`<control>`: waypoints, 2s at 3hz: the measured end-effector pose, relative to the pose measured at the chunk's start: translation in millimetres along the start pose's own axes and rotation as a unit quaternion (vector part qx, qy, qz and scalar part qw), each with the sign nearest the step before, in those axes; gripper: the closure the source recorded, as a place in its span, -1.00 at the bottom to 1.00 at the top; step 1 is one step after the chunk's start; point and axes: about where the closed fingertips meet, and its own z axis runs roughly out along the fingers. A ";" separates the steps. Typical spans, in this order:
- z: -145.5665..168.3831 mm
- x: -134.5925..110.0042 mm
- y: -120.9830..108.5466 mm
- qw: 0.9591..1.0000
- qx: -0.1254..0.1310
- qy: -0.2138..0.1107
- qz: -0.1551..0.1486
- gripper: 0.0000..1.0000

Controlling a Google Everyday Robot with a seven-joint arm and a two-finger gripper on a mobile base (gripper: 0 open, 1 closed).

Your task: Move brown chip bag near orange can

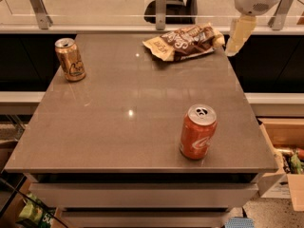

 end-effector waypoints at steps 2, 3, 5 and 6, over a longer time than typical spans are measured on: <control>49.3 0.0 -10.7 0.999 -0.037 -0.001 0.009 -1.00; 66.3 -4.2 -8.4 0.998 -0.054 -0.011 0.005 -1.00; 109.5 -9.5 -8.1 0.997 -0.072 -0.034 -0.003 -1.00; 130.3 -10.3 -11.0 0.997 -0.069 -0.035 -0.008 -1.00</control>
Offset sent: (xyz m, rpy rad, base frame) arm 0.0561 0.0096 -0.0385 0.0077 0.0947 -0.0055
